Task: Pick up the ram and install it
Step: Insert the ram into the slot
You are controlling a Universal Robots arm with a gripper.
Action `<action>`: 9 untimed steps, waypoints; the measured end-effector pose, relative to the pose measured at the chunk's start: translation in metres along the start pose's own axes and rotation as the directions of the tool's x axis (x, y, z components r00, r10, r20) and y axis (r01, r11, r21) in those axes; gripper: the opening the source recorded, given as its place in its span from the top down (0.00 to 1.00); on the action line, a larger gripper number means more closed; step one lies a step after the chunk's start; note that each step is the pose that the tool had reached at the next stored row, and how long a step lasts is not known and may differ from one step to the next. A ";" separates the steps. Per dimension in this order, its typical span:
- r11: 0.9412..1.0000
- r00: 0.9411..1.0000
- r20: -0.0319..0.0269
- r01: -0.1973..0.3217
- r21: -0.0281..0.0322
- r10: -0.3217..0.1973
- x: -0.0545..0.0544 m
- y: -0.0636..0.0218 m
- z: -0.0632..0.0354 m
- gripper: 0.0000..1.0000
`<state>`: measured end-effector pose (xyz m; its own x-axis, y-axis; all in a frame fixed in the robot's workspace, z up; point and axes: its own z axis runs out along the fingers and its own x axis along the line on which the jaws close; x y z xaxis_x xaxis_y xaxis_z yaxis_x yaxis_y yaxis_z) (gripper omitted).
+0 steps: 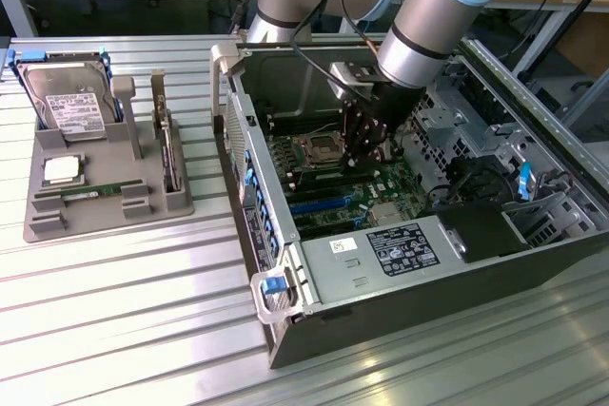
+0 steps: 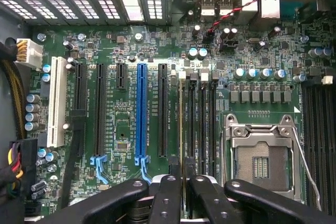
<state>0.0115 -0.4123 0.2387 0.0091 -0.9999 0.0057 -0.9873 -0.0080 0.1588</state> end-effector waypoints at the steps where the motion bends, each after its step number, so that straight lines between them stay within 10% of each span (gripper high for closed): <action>1: 1.000 1.000 -0.001 0.005 0.000 -0.005 0.000 -0.0001 0.0001 0.87; 9: 1.000 1.000 -0.002 0.010 0.000 -0.010 0.000 -0.0009 0.0041 0.87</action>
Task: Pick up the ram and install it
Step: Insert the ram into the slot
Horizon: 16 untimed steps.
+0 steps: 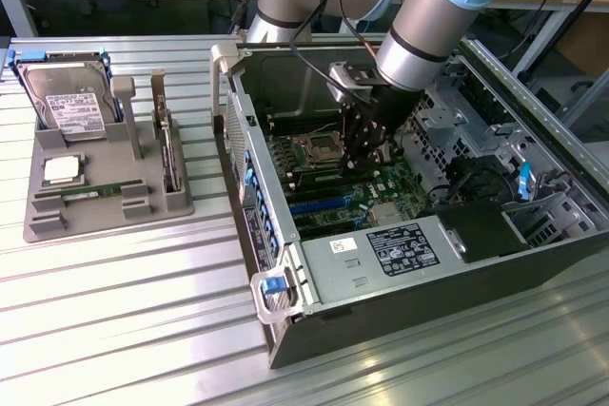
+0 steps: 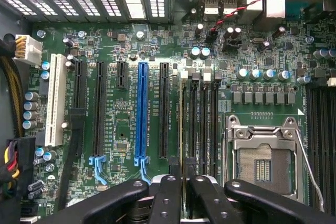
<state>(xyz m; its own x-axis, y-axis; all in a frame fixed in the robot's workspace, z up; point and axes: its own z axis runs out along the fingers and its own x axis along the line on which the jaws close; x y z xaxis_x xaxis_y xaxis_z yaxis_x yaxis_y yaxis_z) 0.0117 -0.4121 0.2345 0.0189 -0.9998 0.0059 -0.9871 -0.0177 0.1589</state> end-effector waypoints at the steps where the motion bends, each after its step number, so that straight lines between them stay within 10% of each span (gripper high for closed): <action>1: 1.000 1.000 0.000 0.000 0.000 0.000 0.000 -0.0017 -0.0001 0.87; 16: 1.000 1.000 0.002 -0.001 0.000 0.001 -0.002 -0.0019 -0.0060 0.80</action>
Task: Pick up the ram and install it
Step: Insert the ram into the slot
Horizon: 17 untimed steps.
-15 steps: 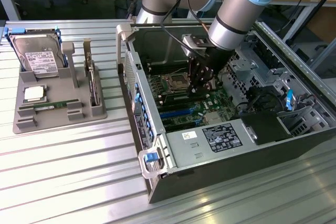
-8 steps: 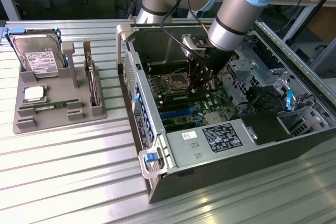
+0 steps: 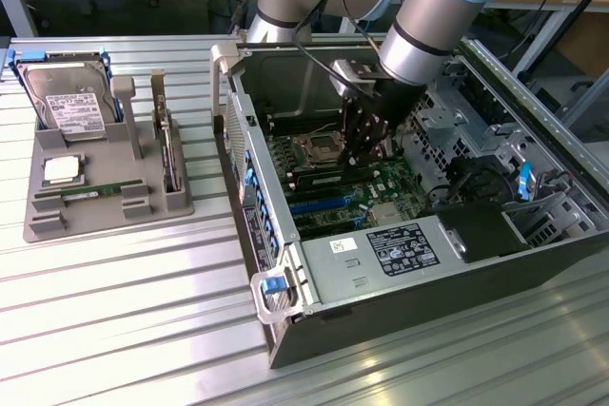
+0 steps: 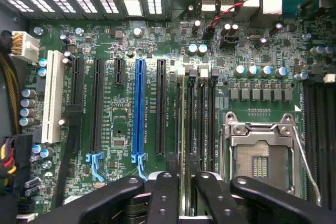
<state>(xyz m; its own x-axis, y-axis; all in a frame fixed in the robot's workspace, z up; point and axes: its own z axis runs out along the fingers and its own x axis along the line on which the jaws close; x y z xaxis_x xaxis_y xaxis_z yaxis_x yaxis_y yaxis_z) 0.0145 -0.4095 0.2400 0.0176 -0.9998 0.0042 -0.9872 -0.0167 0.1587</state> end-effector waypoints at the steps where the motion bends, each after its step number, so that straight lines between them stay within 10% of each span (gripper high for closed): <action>1: 1.000 1.000 0.000 0.000 0.000 0.000 -0.002 0.0005 -0.0038 0.81; 4: 1.000 1.000 0.000 0.000 -0.004 0.000 -0.002 -0.0072 -0.0054 0.90; 12: 0.999 1.000 0.001 0.000 -0.043 0.000 -0.001 -0.0794 -0.0167 0.90; 17: 0.999 1.000 0.001 0.000 -0.045 0.000 0.000 -0.1016 -0.0310 0.90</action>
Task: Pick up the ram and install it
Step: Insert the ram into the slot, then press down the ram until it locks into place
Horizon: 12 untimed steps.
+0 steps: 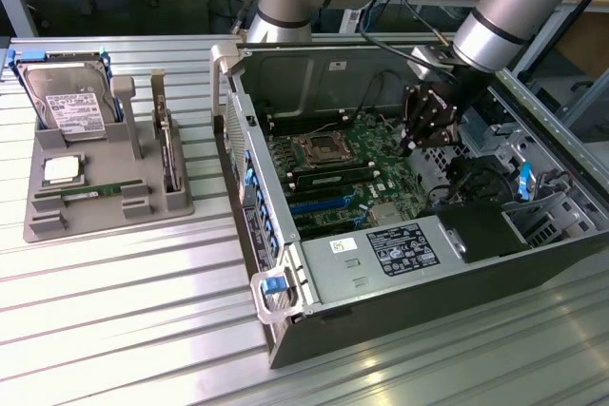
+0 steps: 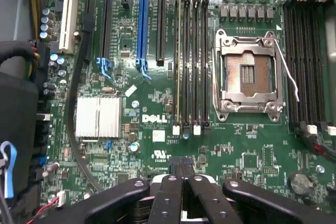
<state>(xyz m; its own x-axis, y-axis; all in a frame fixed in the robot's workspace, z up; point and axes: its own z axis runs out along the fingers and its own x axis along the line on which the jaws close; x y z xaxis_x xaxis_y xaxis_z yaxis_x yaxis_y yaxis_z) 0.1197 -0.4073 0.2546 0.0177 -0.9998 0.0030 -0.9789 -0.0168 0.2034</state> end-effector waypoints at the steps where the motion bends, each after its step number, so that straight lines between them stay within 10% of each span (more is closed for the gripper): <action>1: 1.000 1.000 0.000 0.000 0.000 0.000 0.000 -0.0004 -0.0036 0.90; 4: 1.000 1.000 0.000 0.000 0.000 0.000 0.000 0.0012 -0.0271 0.90; 12: 1.000 1.000 0.001 0.000 0.000 0.000 0.000 0.0063 -0.0260 0.90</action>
<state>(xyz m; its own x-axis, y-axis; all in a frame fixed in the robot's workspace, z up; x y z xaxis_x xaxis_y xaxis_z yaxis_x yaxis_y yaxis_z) 0.1188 -0.4073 0.2813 0.0177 -0.9998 0.0024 -0.9789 -0.0169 0.2034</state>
